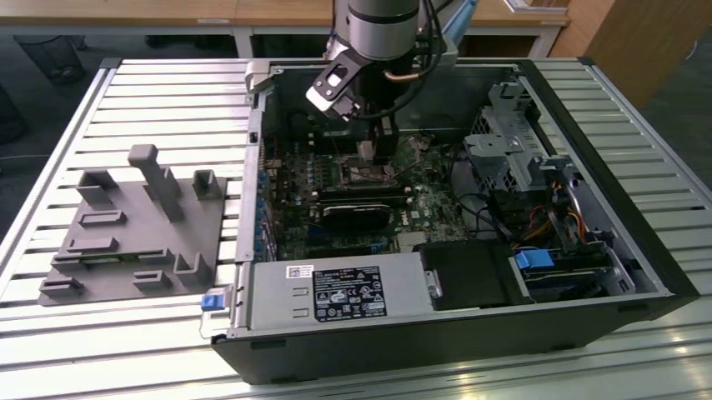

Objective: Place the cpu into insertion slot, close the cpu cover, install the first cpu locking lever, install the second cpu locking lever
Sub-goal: 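Place the cpu into insertion slot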

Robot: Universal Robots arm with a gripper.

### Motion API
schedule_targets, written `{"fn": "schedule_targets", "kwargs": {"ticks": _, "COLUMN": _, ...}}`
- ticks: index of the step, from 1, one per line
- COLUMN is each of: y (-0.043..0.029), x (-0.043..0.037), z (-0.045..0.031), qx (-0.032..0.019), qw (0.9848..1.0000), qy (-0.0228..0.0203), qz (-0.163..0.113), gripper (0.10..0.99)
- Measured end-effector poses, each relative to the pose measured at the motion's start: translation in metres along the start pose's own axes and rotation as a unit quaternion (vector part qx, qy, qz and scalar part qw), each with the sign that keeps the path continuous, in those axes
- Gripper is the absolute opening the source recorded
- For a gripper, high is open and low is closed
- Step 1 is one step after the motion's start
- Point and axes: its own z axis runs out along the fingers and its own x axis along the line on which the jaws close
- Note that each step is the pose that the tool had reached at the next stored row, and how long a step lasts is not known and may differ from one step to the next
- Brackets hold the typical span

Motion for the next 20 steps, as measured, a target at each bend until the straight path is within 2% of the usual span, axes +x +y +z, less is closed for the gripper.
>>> {"fn": "schedule_targets", "kwargs": {"ticks": 20, "y": -0.0046, "x": 0.0068, "z": 0.0220, "qx": 0.0001, "qw": 1.0000, "qy": 0.0005, "qz": -0.007, "gripper": 0.537}}
